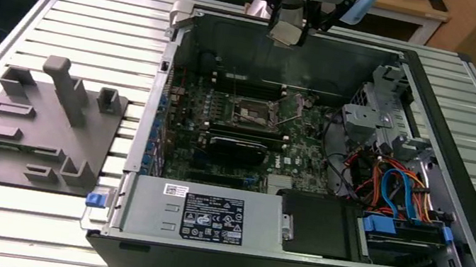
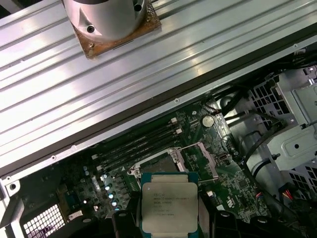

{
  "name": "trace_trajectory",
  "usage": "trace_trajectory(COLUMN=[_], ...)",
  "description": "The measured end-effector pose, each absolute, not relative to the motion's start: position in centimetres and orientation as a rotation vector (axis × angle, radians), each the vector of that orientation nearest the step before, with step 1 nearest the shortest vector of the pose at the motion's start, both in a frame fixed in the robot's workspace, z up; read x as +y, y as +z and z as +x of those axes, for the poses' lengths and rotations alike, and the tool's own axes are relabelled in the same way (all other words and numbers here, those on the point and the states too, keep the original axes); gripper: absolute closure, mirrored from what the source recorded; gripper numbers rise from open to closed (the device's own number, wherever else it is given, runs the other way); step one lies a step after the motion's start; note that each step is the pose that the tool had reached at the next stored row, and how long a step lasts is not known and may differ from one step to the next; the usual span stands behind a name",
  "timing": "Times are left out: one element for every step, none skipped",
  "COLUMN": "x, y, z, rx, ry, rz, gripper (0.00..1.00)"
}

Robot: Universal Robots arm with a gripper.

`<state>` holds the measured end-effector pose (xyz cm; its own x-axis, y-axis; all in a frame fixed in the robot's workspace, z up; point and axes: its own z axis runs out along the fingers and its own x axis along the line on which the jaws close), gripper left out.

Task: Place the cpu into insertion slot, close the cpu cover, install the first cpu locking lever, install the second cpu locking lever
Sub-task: 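Place the cpu into insertion slot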

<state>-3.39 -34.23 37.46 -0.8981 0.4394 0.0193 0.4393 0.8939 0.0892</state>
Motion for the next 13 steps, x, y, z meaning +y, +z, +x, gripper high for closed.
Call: trace_trajectory(x=[-34.23,-34.23,-34.23,-34.23,-34.23,-34.23,-34.23,-34.23,-34.23,-34.23,-34.23,-34.23,-34.23], y=[37.46,37.46,37.46,37.46,37.46,37.46,37.46,37.46,37.46,37.46,37.46,37.46,37.46], z=[-3.39,-3.39,-3.39,-3.39,-3.39,-3.39,-3.39,-3.39,-3.39,-3.39,-3.39,-3.39,-3.39], rx=[3.056,3.056,3.056,3.056,3.056,3.056,3.056,3.056,3.055,3.054,3.053,3.051,3.048], ry=[0.143,0.143,0.143,0.143,0.143,0.143,0.143,0.143,0.143,0.143,0.143,0.143,0.143], rz=[0.709,0.709,0.709,0.709,0.709,0.709,0.709,0.710,0.712,0.715,0.720,0.728,0.738], gripper=[0.46,0.46,0.46,0.46,0.46,0.46,0.46,0.46,0.46,0.46,0.46,0.46,0.46])
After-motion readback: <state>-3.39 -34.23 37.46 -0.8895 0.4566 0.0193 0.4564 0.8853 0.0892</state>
